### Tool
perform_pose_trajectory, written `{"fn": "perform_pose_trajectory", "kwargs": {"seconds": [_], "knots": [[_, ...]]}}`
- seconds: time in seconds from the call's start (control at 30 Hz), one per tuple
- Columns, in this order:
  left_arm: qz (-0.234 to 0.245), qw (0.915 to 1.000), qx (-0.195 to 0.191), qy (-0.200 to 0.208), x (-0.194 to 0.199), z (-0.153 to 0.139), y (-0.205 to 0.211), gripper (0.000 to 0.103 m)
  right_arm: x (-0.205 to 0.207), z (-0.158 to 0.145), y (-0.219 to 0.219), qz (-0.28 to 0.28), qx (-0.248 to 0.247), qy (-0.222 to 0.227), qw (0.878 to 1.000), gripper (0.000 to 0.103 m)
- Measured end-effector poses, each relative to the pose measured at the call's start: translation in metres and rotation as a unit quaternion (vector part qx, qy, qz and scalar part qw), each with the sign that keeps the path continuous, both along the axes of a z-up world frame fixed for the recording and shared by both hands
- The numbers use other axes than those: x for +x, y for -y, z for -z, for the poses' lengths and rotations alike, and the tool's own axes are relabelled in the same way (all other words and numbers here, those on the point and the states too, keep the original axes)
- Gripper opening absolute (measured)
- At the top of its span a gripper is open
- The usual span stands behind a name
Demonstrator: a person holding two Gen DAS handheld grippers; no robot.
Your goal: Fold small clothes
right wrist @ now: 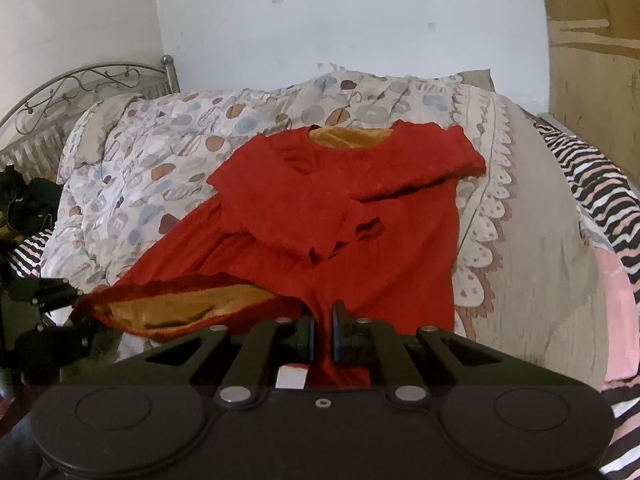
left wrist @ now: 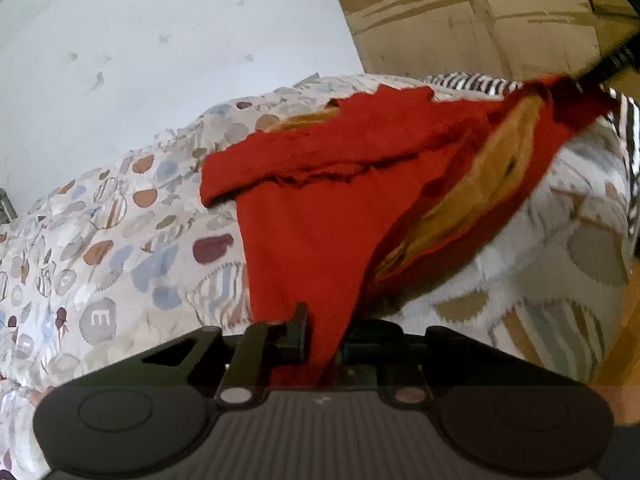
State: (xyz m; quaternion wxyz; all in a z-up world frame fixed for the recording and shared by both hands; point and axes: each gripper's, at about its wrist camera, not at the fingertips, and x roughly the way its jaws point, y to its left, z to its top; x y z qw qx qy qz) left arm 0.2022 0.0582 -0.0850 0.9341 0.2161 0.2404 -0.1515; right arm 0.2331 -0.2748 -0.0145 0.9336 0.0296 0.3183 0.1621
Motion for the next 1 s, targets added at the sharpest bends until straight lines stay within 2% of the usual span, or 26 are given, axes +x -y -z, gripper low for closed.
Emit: {"fn": "perform_pose_trajectory", "kwargs": {"seconds": [0.1, 0.17, 0.27, 0.33, 0.4, 0.43, 0.5, 0.53, 0.63, 0.73, 0.8, 0.9, 1.0], "knots": [[-0.004, 0.9999, -0.016, 0.001, 0.01, -0.013, 0.0, 0.01, -0.007, 0.007, -0.004, -0.006, -0.018, 0.003, 1.0, 0.015], [-0.006, 0.9996, -0.026, 0.001, 0.017, -0.022, -0.001, 0.01, -0.012, 0.012, -0.009, -0.015, -0.038, 0.013, 0.999, 0.026], [-0.009, 0.9994, -0.034, 0.006, 0.026, -0.035, -0.001, 0.01, -0.021, 0.022, -0.024, -0.036, -0.092, 0.037, 0.994, 0.041], [-0.008, 0.9994, -0.032, 0.014, 0.028, -0.041, -0.001, 0.01, -0.029, 0.029, -0.038, -0.051, -0.146, 0.062, 0.986, 0.045], [-0.007, 0.9995, -0.022, 0.023, 0.028, -0.043, 0.0, 0.01, -0.037, 0.038, -0.051, -0.056, -0.213, 0.089, 0.971, 0.045], [-0.005, 0.9996, -0.014, 0.026, 0.028, -0.042, 0.0, 0.01, -0.04, 0.042, -0.055, -0.055, -0.238, 0.099, 0.965, 0.045], [-0.002, 0.9998, -0.001, 0.021, 0.026, -0.035, 0.001, 0.01, -0.047, 0.048, -0.058, -0.051, -0.275, 0.121, 0.952, 0.034], [-0.001, 0.9999, 0.003, 0.012, 0.025, -0.03, 0.0, 0.01, -0.047, 0.048, -0.056, -0.049, -0.28, 0.125, 0.951, 0.026], [-0.004, 0.9998, 0.0, -0.021, 0.024, -0.013, -0.004, 0.01, -0.052, 0.046, -0.05, -0.042, -0.28, 0.135, 0.95, 0.016], [-0.008, 0.9993, -0.015, -0.032, 0.02, -0.004, -0.011, 0.006, -0.059, 0.045, -0.052, -0.046, -0.306, 0.155, 0.938, 0.012], [-0.003, 0.9997, -0.024, 0.001, 0.008, -0.009, -0.014, 0.005, -0.065, 0.046, -0.058, -0.051, -0.33, 0.17, 0.927, 0.01], [0.009, 0.9966, -0.028, 0.077, -0.018, -0.025, -0.015, 0.005, -0.077, 0.042, -0.063, -0.044, -0.355, 0.203, 0.911, 0.006], [0.016, 0.9895, -0.037, 0.139, -0.042, -0.042, -0.015, 0.004, -0.09, 0.03, -0.061, -0.019, -0.35, 0.235, 0.907, 0.005]]}}
